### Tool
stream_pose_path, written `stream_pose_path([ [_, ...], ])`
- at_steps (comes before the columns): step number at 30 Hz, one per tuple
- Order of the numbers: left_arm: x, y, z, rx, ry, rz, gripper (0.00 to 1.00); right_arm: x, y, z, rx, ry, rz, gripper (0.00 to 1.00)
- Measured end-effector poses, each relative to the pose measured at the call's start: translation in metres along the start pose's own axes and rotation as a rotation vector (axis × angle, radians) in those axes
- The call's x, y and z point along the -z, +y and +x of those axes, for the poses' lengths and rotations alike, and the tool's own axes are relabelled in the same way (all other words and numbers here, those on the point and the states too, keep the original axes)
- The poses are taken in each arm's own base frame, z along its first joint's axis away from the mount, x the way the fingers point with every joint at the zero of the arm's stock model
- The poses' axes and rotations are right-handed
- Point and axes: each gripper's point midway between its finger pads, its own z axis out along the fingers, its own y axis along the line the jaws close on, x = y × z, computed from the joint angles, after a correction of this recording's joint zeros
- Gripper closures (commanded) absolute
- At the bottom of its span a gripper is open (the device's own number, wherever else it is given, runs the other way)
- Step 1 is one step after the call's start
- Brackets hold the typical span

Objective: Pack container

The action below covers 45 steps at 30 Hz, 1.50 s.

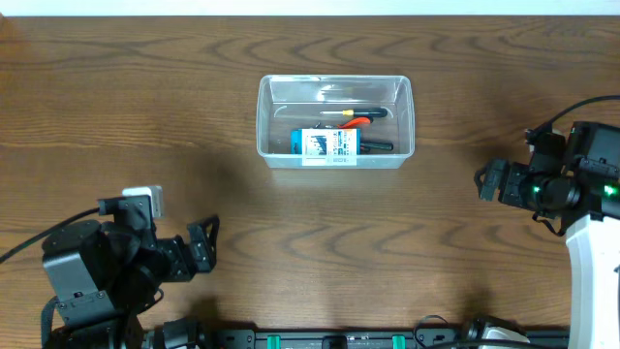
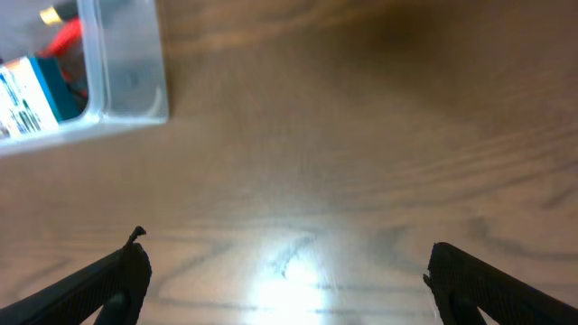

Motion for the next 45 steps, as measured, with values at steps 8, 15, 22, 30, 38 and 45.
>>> stream_pose_path([
  [8, -0.007, -0.002, -0.019, -0.019, -0.040, 0.030, 0.02, 0.029, 0.007, -0.015, 0.019, -0.152, -0.001, 0.01],
  [15, -0.014, 0.001, -0.019, -0.005, -0.011, 0.030, 0.02, 0.033, 0.008, -0.004, -0.003, -0.125, -0.001, 0.01],
  [22, -0.014, 0.001, -0.018, -0.004, -0.008, 0.030, 0.02, 0.033, 0.008, -0.004, -0.007, -0.125, -0.002, 0.01],
  [30, -0.014, 0.001, -0.019, -0.004, -0.009, 0.030, 0.02, 0.033, 0.009, -0.004, -0.010, -0.125, -0.002, 0.01],
  [38, -0.014, 0.001, -0.019, -0.004, -0.009, 0.030, 0.02, 0.033, 0.009, -0.004, -0.010, -0.125, -0.002, 0.01],
  [45, -0.014, 0.001, -0.019, -0.004, -0.009, 0.030, 0.02, 0.033, 0.008, -0.004, -0.010, -0.125, -0.002, 0.01],
])
